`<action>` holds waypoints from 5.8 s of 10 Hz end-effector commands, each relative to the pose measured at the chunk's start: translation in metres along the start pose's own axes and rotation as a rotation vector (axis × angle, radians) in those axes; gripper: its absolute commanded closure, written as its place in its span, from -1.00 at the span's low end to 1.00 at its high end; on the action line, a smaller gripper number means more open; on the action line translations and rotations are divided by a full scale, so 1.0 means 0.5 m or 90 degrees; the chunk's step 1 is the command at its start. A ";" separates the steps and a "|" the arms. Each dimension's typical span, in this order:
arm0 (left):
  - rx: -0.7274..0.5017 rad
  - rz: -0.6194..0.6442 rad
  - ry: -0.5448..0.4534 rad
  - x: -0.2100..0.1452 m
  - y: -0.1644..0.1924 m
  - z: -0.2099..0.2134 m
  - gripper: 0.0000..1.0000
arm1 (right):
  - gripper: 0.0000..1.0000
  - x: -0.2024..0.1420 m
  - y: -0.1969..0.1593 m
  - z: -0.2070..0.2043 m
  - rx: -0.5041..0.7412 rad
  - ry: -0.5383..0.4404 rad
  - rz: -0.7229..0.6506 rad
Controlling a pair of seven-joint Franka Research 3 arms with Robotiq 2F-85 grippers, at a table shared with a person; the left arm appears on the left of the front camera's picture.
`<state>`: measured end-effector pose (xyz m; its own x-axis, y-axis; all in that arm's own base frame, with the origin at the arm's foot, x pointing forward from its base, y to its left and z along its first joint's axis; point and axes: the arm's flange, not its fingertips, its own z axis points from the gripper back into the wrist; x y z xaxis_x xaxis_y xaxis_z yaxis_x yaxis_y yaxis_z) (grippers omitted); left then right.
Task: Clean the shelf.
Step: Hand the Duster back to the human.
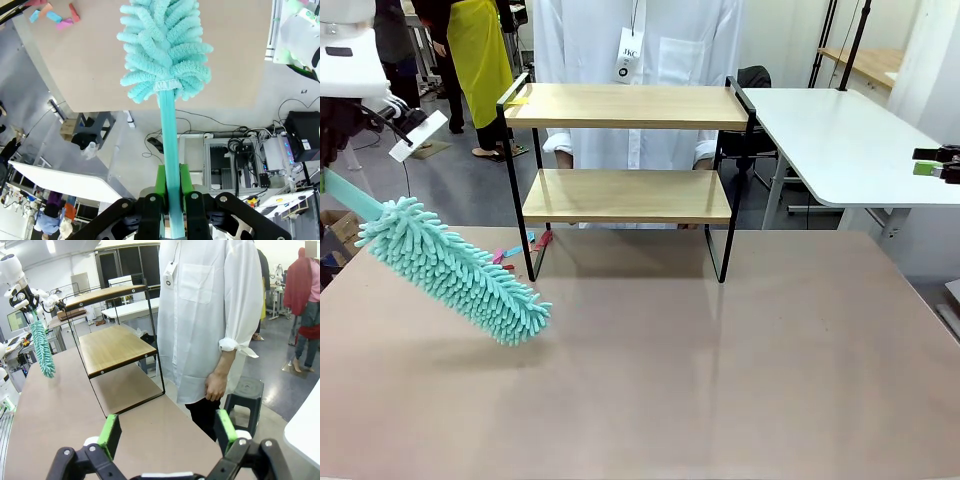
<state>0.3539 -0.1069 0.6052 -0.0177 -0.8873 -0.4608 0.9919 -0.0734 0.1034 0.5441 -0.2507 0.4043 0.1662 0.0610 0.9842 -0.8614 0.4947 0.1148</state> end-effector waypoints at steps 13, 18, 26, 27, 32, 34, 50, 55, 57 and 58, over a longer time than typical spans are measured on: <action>0.062 0.058 -0.394 0.051 -0.034 -0.083 0.74 | -1.00 0.171 0.259 -0.296 0.249 0.000 -0.116; 0.055 0.041 -0.502 0.155 -0.014 -0.122 0.74 | -1.00 0.085 0.339 -0.388 0.260 -0.020 -0.023; 0.087 0.100 -0.571 0.218 0.014 -0.163 0.74 | -1.00 0.070 0.368 -0.417 0.290 0.003 -0.020; 0.101 0.109 -0.603 0.218 0.010 -0.174 0.74 | -1.00 0.060 0.370 -0.437 0.299 -0.002 -0.015; 0.116 0.037 -0.674 0.218 0.020 -0.249 0.74 | -1.00 0.021 0.364 -0.498 0.294 -0.024 0.013; 0.108 0.041 -0.682 0.212 0.031 -0.266 0.74 | -1.00 0.013 0.360 -0.505 0.300 -0.033 0.011; 0.111 0.050 -0.652 0.213 0.019 -0.247 0.74 | -1.00 -0.088 0.472 -0.512 0.329 0.053 -0.048; 0.111 0.050 -0.652 0.213 0.019 -0.247 0.74 | -1.00 -0.114 0.495 -0.559 0.363 0.038 -0.029; 0.111 0.050 -0.652 0.213 0.019 -0.247 0.74 | -1.00 -0.122 0.499 -0.573 0.377 0.033 -0.030; 0.111 0.050 -0.652 0.213 0.019 -0.247 0.74 | -1.00 -0.115 0.492 -0.563 0.345 0.028 -0.031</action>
<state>0.3777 -0.1455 0.4450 -0.1220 -0.8616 0.4927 0.9659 0.0112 0.2588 0.4549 0.1102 0.3363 0.2547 0.1129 0.9604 -0.9643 -0.0455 0.2610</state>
